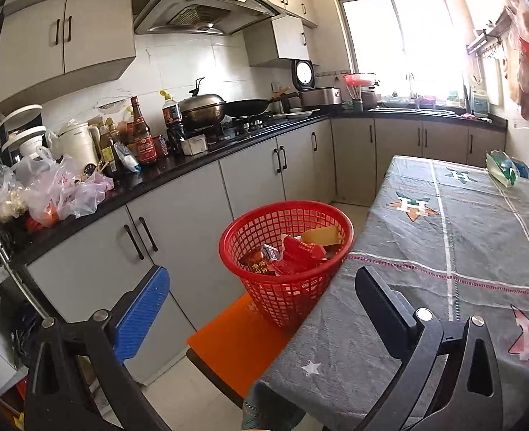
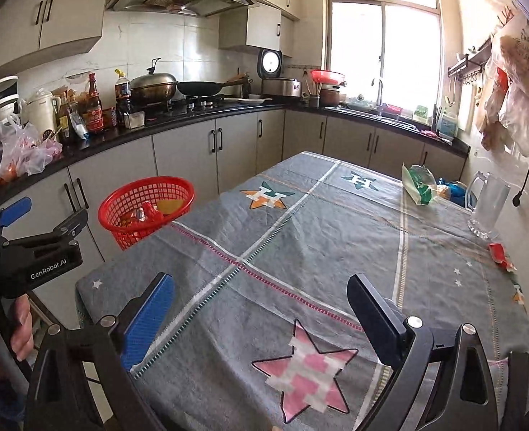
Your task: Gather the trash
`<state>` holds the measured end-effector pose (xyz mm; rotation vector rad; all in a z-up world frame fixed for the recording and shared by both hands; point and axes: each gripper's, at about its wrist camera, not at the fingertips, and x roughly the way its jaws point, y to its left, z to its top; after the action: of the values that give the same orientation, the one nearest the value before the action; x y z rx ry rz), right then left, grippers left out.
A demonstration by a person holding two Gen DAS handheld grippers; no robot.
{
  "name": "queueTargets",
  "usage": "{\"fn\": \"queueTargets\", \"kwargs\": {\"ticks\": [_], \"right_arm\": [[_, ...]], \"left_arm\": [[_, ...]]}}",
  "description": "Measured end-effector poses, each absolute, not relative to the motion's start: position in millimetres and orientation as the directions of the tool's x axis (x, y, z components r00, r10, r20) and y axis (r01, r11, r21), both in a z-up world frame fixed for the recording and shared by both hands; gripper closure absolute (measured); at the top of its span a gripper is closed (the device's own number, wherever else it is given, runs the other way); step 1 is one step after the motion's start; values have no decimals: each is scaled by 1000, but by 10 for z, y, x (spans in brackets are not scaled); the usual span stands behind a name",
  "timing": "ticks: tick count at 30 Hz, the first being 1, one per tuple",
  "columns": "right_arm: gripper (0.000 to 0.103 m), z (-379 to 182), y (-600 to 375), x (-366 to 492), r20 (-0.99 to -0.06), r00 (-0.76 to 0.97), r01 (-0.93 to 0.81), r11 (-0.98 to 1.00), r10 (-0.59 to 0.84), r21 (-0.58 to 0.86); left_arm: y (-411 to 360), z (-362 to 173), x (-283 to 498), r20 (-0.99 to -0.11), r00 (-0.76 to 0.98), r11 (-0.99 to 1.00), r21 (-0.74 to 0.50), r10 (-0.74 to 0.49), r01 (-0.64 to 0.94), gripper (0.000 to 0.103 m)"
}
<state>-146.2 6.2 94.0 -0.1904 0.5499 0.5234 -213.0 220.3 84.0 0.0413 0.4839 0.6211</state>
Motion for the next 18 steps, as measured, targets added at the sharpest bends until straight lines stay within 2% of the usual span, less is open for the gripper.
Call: {"fn": "queueTargets", "kwargs": {"ticks": [18], "right_arm": [[4, 918, 59, -1471, -549, 727, -520, 853, 413, -48]], "left_arm": [[2262, 789, -2103, -436, 703, 820, 179, 562, -544, 0]]}}
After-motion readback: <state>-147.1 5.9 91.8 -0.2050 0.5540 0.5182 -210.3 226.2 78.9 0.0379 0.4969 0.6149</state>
